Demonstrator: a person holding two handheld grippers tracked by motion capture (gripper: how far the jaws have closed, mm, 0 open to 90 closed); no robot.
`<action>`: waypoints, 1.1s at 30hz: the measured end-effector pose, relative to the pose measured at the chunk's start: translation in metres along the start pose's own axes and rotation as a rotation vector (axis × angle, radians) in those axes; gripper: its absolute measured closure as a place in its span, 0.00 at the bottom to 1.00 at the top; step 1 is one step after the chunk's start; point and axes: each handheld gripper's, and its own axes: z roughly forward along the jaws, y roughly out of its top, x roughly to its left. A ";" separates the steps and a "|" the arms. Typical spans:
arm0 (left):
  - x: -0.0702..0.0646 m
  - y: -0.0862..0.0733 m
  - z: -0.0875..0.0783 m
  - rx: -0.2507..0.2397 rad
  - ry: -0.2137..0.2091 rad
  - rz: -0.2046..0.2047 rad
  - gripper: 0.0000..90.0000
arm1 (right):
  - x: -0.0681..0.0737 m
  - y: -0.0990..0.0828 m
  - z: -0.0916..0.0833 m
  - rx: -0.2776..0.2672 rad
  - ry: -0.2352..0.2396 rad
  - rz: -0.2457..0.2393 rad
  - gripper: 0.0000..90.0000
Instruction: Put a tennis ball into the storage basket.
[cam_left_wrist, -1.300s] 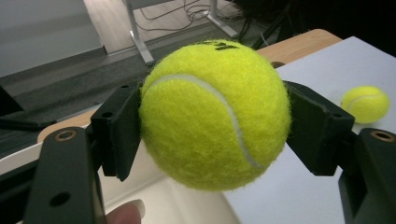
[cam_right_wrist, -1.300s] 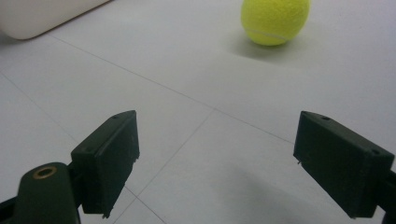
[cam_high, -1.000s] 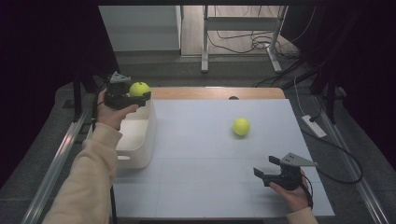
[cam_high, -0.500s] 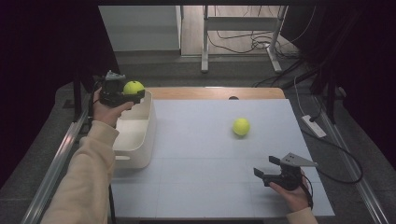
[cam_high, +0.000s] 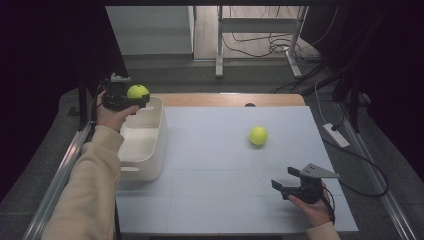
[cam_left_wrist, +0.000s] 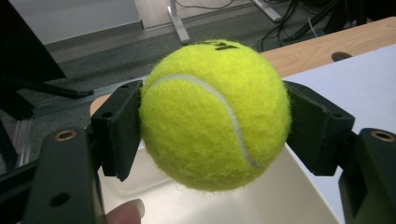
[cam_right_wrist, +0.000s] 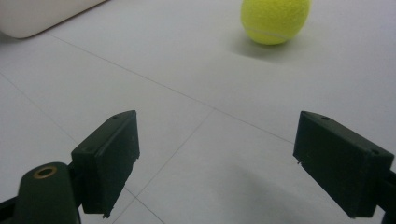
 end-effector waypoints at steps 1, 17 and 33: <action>0.002 0.000 0.001 0.005 0.005 -0.002 0.30 | 0.000 0.000 0.000 0.000 0.000 0.000 0.16; 0.011 -0.007 0.013 0.102 0.037 -0.008 0.30 | 0.000 0.000 0.000 0.001 -0.001 0.000 0.16; 0.015 -0.017 0.028 0.221 0.039 -0.009 0.30 | 0.000 -0.001 0.000 0.004 0.001 0.000 0.16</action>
